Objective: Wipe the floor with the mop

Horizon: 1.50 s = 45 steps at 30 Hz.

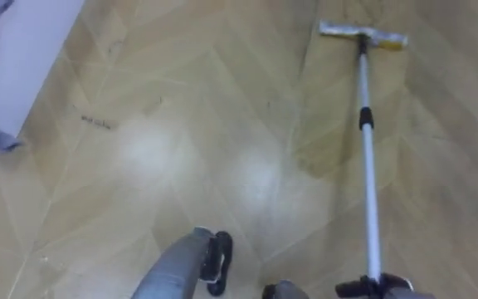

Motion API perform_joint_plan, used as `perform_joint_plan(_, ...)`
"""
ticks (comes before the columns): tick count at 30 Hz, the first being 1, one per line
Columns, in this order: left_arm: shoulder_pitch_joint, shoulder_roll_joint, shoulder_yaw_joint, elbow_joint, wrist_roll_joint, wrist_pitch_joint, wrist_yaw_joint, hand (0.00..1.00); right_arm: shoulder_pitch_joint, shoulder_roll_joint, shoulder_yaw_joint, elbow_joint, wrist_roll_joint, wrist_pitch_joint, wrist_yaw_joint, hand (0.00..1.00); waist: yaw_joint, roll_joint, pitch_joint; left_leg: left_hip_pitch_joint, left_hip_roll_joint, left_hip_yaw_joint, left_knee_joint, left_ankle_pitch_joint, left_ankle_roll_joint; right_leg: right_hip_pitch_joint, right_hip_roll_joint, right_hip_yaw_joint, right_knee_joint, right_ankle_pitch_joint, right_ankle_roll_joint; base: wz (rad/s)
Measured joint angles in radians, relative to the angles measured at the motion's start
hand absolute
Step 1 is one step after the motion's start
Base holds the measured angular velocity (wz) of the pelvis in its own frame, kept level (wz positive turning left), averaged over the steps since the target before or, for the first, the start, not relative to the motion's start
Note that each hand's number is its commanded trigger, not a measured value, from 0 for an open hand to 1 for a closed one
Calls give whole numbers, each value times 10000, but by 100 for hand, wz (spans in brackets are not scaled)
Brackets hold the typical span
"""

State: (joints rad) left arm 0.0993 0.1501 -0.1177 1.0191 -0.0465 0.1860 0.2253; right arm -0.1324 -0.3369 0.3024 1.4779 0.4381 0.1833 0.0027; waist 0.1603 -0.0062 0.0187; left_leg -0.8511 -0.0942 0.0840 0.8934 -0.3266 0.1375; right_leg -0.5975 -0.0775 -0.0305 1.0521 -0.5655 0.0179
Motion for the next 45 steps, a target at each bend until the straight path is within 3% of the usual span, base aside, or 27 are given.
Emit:
perform_joint_plan(1, 28, -35, -27, -248, 79, -62, 5, 0, 706, -83, 40, 8, -16, 30, -78, 100, -55, 160, -71, 180, -169, 19, 62, -283, 146, -238, -129, 38, 787, 566, 225, 22)
perform_joint_plan(3, 38, -65, -31, -462, 92, -182, 44, 0, 1511, -60, 104, 9, -32, 120, -256, 100, -222, 492, -136, 392, -305, -83, 100, -625, 291, -751, -151, 149, 1818, 1562, 232, 1)
perform_joint_plan(4, 40, -66, -30, -504, 85, -244, 105, 0, 1907, 68, 84, 7, -33, 121, -325, 100, -288, 591, -178, 510, -316, -121, 17, -749, 348, -1234, 1, 331, 2161, 1612, 223, -16)
perform_joint_plan(6, 41, -46, -33, -531, 80, -265, 151, 0, 2158, 334, 39, -27, -113, 121, -405, 100, -448, 680, -142, 728, -386, -324, -139, -788, 358, -2111, 256, 463, 1981, 1491, 196, -32)
perform_joint_plan(9, 46, -233, -66, -509, 79, -260, 258, 0, 2159, 687, -202, -68, -531, 130, -581, 100, -575, 778, -84, 1179, -463, -700, -335, -899, 254, -2995, 579, 441, -339, 1602, 52, -33)
perform_joint_plan(10, 67, -247, -157, -429, 59, -232, 271, 0, 2088, 760, -207, -91, -612, 244, -600, 100, -600, 785, -54, 1484, -496, -795, -417, -1179, 217, -2966, 567, 280, -1438, 1868, -86, -23)
perform_joint_plan(12, 72, -259, -182, -224, -35, -111, 348, 0, 1885, 799, -350, -236, -825, 575, -651, 100, -688, 699, -8, 1824, -535, -894, -255, -1501, 152, -2806, 432, 39, -1849, 2318, -382, 3)
perform_joint_plan(15, 83, -200, -184, 25, -343, 141, 527, 0, 908, 695, -573, -141, -1262, 1061, -729, 100, -665, 606, 22, 2110, -484, -911, 331, -1915, -174, -2428, 300, -173, -1353, 2178, -570, 3)
perform_joint_plan(17, 79, -146, -192, -9, -591, 248, 627, 0, -32, 481, -613, 179, -1484, 1145, -762, 100, -530, 522, 58, 1574, -239, -500, 1916, -1637, -811, -2433, 304, -211, -693, 1659, -664, 3)
perform_joint_plan(18, 141, -91, -224, -208, -824, 321, 735, 0, -555, 275, -608, 153, -1611, 1145, -767, 100, -309, 385, 52, 1092, -1, -242, 3170, -1084, -1469, -2448, 346, -162, -250, 1330, -720, -7)
perform_joint_plan(19, 301, 15, -315, -421, -1088, 341, 781, 0, -1142, 47, -458, 77, -1576, 1086, -769, 100, -90, 256, 58, 562, 165, -138, 4294, -295, -1617, -2433, 458, -76, 87, 1087, -761, -10)
perform_joint_plan(20, 381, 120, -478, -589, -1205, 345, 780, 0, -1412, -38, -318, 34, -1515, 1012, -761, 100, -22, 162, 81, 310, 200, -116, 4766, 146, -1629, -2416, 501, -19, 243, 983, -847, -4)
perform_joint_plan(21, 538, 270, -610, -831, -1212, 343, 770, 0, -1825, -199, -122, -116, -1336, 861, -732, 100, 163, -2, 94, -143, 291, -101, 5194, 263, -1503, -2362, 545, 20, 476, 758, -928, 7)
perform_joint_plan(22, 638, 365, -597, -1059, -1166, 330, 752, 0, -2089, -309, -88, -326, -1256, 732, -695, 100, 336, -134, 166, -640, 539, -94, 4861, 11, -1196, -2242, 583, -18, 549, 610, -939, 8)
perform_joint_plan(23, 683, 397, -590, -1102, -1154, 322, 741, 0, -2175, -336, -89, -458, -1233, 658, -677, 100, 478, -217, 181, -853, 656, -118, 4433, -103, -1190, -2160, 613, -13, 546, 538, -922, 0)
perform_joint_plan(25, 970, 417, -569, -1149, -1149, 311, 532, 0, -2235, -282, -82, -634, -857, 505, -490, 100, 723, -316, 212, -986, 875, -436, 1337, -50, -1312, -1371, 587, -72, 246, 173, -770, 2)
perform_joint_plan(26, 1078, 428, -561, -1145, -1144, 312, 441, 0, -2143, -249, -79, -638, -717, 500, -384, 100, 727, -255, 190, -935, 922, -453, 750, 265, -1232, -1108, 551, -92, 159, 30, -695, 18)
perform_joint_plan(27, 1236, 427, -520, -1129, -1143, 330, 281, 0, -1759, -245, -70, -626, -448, 485, -244, 100, 667, -239, 52, -731, 953, -292, 561, 438, -1126, -696, 364, -181, -55, -216, -483, 44)
perform_joint_plan(28, 1259, 393, -521, -1119, -1113, 329, 156, 0, -1255, -328, -71, -585, -248, 479, -203, 100, 543, -162, 38, -466, 841, -159, 547, 278, -830, -258, 139, -376, -330, -327, -167, 53)
perform_joint_plan(29, 1219, 377, -519, -1121, -1069, 322, 92, 0, -980, -360, -70, -523, -235, 478, -200, 100, 529, -155, 26, -340, 766, -60, 533, 234, -729, -67, -25, -430, -391, -368, -98, 58)
perform_joint_plan(30, 1141, 309, -509, -1113, -971, 287, 20, 0, -520, -404, -56, -297, -251, 477, -200, 100, 460, -68, 19, -56, 544, 28, 526, 19, -307, 218, -292, -472, -286, -378, -38, 43)
perform_joint_plan(32, 926, 212, -382, -1060, -684, 199, 6, 0, 244, -417, 134, -126, -257, 470, -256, 100, 247, 0, -1, 288, 155, 148, 505, -250, 110, 125, -480, -80, 530, 62, 259, 39)
perform_joint_plan(33, 838, 145, -322, -1077, -548, 34, 12, 0, 765, -384, 143, -97, -259, 487, -346, 100, 112, 144, -88, 410, -3, 131, 499, -441, 241, -38, -509, 82, 1000, 537, 380, 20)
perform_joint_plan(35, 781, 121, -229, -1145, -289, -131, 21, 0, 1194, -157, 142, -44, -259, 492, -497, 100, -51, 320, -118, 617, -145, 68, 359, -657, 327, -390, -571, 169, 1603, 1186, 328, 0)
perform_joint_plan(39, 445, -79, -222, -1078, -263, -143, 238, 0, 1328, 441, 94, -49, -335, 388, -936, 100, -520, 611, -92, 1102, -312, -430, -366, -723, 290, -1891, -140, 202, 629, 1133, 284, -22)
perform_joint_plan(42, 469, -141, -258, -974, -275, -92, 349, 0, 1355, 626, -17, -95, -673, 383, -1136, 100, -781, 671, -4, 1706, -327, -704, -575, -994, 123, -2278, 159, 135, -1831, 1700, -35, 4)
perform_joint_plan(45, 653, -119, -243, -801, -395, 90, 421, 0, 1463, 607, -337, -367, -970, 639, -1227, 100, -704, 654, -39, 2233, -269, -966, -333, -1463, -228, -1770, 333, -98, -1908, 2180, -404, 14)
